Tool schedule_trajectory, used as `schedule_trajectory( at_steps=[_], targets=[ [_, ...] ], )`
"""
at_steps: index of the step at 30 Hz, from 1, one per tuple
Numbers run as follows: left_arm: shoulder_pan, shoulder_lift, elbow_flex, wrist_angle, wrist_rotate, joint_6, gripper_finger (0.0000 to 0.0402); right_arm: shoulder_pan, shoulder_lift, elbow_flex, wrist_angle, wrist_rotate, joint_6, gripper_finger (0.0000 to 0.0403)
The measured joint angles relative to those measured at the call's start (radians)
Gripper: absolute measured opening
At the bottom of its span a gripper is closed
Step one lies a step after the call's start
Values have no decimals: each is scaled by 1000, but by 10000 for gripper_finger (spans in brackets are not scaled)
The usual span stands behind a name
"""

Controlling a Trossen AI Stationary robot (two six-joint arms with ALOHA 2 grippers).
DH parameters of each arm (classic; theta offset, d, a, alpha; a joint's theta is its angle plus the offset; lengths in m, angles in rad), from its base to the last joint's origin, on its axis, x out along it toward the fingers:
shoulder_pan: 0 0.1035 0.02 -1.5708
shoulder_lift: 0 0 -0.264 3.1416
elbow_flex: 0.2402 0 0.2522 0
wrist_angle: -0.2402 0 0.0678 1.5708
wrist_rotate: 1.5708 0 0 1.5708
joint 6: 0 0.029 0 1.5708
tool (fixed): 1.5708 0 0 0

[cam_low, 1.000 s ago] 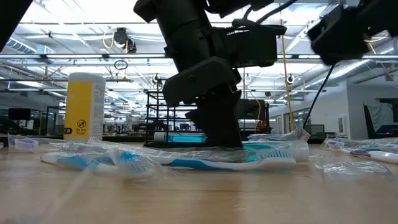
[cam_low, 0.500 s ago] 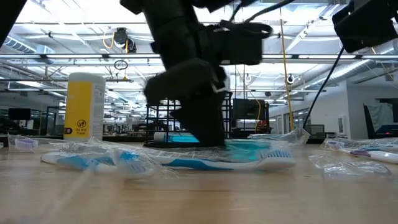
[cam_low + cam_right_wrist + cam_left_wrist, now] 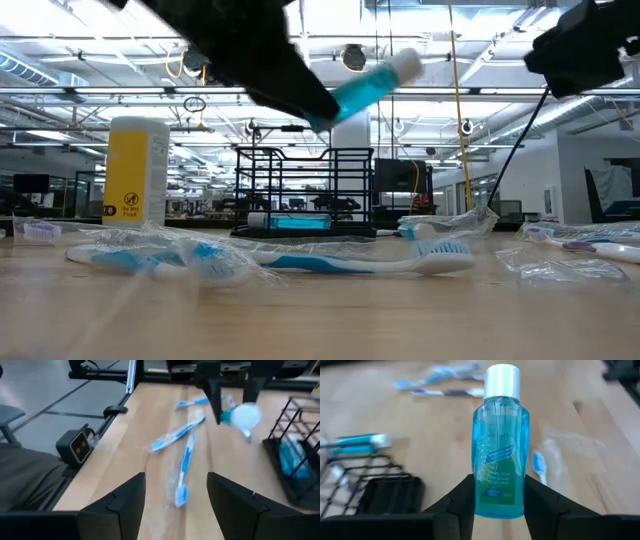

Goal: Pick & Place toothbrushing station
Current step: Put the blue mouthwash into the wire organizer

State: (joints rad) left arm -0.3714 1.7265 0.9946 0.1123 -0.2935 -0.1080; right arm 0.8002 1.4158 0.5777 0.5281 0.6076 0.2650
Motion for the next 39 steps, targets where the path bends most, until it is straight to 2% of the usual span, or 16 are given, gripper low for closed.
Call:
schedule_trajectory(
  at_steps=[4,7,13,17,23,30,33,39],
  targets=[
    [3,-81,-211,315,-36,-30,135,-42,0,1,65,-5,-58,205],
    [3,-95,-324,517,-63,-30,135,-91,0,1,96,-7,-105,205],
    [4,-94,-429,718,-112,27,135,-252,-26,5,118,-114,-162,205],
    [11,-94,-477,835,-142,77,135,-372,-66,39,82,-237,-201,193],
    [56,-94,-538,943,-138,87,135,-541,-76,232,-235,-463,-244,167],
    [92,-94,-571,1008,-116,89,135,-666,-63,478,-594,-584,-285,185],
    [101,-94,-571,1007,-104,88,135,-714,-57,528,-665,-647,-286,197],
    [115,-94,-571,1005,-93,87,136,-798,13,551,-686,-798,-263,203]
  ],
)
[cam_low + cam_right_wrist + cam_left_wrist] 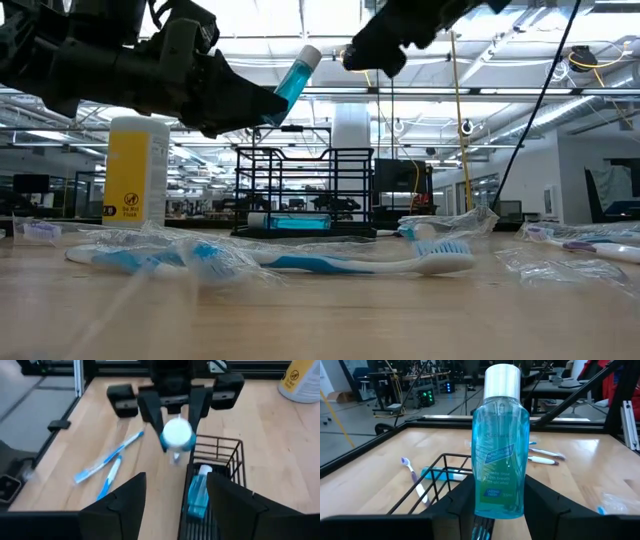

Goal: Pick & Place toothbrushing station
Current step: Put the blue mouthwash into the wire organizer

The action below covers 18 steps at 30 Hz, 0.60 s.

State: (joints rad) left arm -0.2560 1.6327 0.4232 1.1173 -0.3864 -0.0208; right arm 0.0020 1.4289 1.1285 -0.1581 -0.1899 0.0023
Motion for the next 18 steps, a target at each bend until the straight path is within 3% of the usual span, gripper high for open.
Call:
schedule_trajectory(
  at_steps=[10,18],
  targets=[
    [14,0,0,-16,23,-16,136,-24,104,115,-47,-71,-35,200],
    [14,0,0,-20,23,-17,136,-24,108,128,-56,-76,-27,197]
  ],
)
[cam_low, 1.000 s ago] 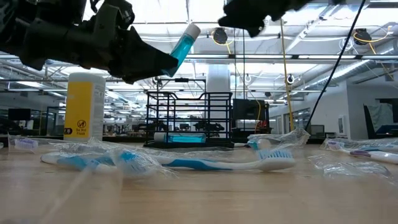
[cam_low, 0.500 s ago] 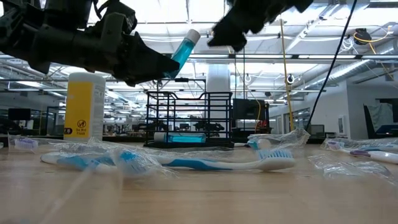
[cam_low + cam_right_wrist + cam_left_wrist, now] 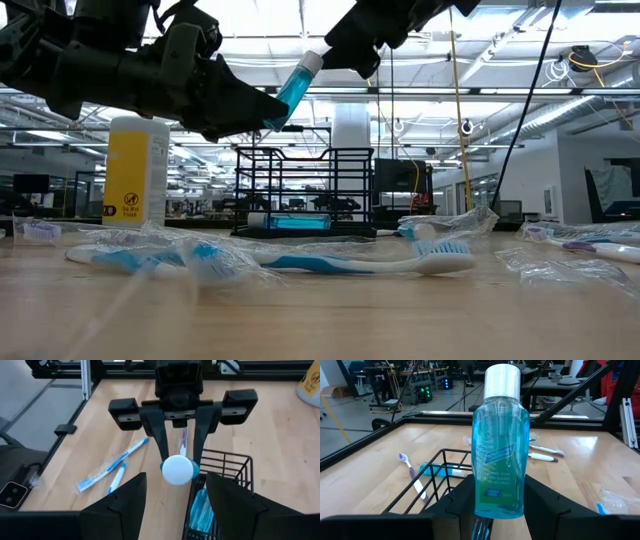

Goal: Pick & Place toothbrushing station
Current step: Put the blue mouthwash into the wire organizer

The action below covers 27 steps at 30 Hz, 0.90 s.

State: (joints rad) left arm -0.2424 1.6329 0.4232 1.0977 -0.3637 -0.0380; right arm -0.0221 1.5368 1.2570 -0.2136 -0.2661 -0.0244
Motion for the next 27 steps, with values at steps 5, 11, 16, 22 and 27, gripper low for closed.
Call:
schedule_trajectory(
  at_steps=[5,11,16,22,27],
  targets=[
    [0,0,0,-2,0,0,136,-1,-1,0,10,0,-4,197],
    [1,0,0,-3,0,-1,136,-4,-1,0,15,1,-12,197],
    [2,0,0,-3,0,-3,136,-18,-1,-1,15,1,-14,197],
    [2,0,0,-2,2,-5,136,-23,3,-1,17,2,-14,208],
    [2,0,0,-3,4,-5,136,-23,65,-3,25,-9,-1,232]
  ],
)
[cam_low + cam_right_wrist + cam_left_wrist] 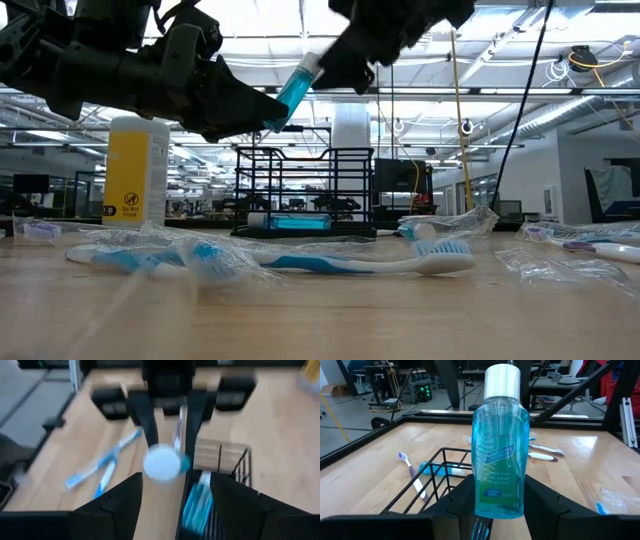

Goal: Pick & Place toothbrushing station
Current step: Put the blue mouthwash into the wire organizer

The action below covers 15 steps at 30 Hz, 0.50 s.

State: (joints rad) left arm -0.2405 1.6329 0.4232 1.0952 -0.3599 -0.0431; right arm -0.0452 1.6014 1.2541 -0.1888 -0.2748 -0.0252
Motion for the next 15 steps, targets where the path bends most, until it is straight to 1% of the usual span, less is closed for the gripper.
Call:
schedule_trajectory(
  at_steps=[1,6,15],
  targets=[
    [0,0,0,-1,0,-2,136,0,19,9,10,-16,7,235],
    [0,0,0,-3,1,-6,136,0,74,48,4,-20,6,238],
    [0,0,0,-19,4,-12,136,2,64,136,-96,-18,-7,227]
  ],
)
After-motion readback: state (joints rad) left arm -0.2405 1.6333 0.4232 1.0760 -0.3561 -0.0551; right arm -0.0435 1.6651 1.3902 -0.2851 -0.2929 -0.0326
